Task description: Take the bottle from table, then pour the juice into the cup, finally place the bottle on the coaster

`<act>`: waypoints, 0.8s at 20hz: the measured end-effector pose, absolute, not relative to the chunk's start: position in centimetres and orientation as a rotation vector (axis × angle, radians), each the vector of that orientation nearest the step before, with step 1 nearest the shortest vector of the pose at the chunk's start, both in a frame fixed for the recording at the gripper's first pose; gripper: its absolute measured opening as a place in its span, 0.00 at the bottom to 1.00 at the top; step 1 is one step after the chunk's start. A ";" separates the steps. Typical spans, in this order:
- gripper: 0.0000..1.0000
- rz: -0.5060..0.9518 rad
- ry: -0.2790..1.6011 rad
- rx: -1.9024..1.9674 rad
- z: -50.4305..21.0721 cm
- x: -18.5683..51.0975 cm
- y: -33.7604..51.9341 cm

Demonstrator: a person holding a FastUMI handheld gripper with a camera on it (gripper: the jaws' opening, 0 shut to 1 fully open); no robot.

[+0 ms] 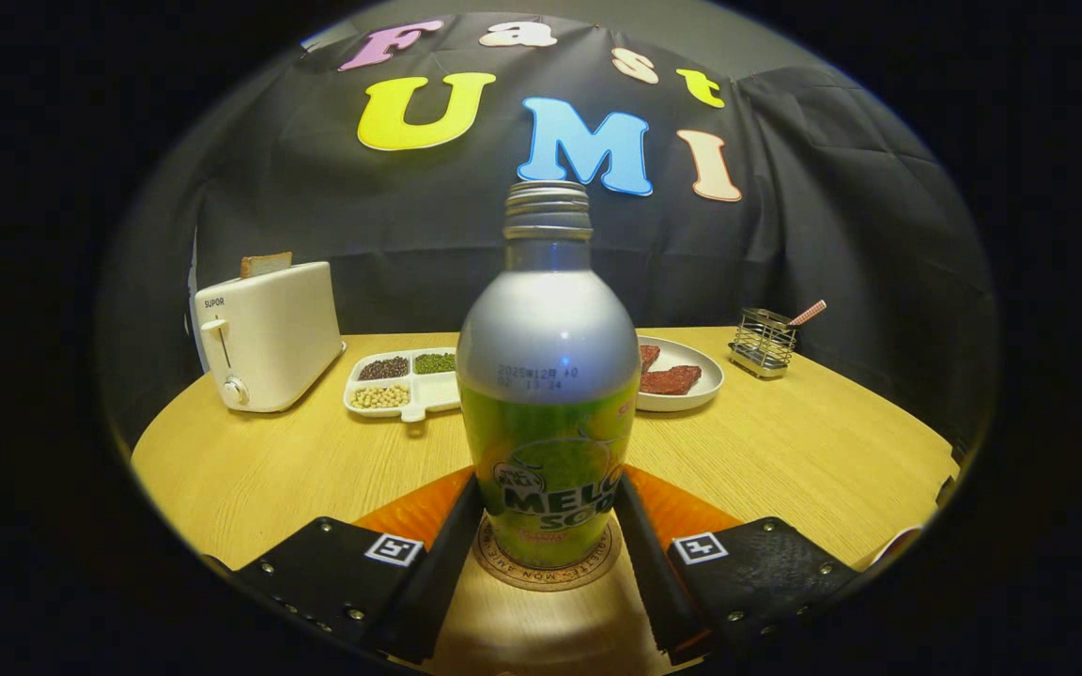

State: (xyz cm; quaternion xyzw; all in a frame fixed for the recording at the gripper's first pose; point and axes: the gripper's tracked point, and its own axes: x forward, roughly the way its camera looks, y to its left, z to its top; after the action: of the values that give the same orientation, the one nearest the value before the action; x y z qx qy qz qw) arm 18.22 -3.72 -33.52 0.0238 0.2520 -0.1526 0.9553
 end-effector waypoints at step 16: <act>0.83 -0.158 0.358 0.070 -20.5 12.1 0.1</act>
State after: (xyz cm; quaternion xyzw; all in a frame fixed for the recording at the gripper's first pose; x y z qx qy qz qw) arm 12.05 0.06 -20.54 0.0349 0.1778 -0.0785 0.9803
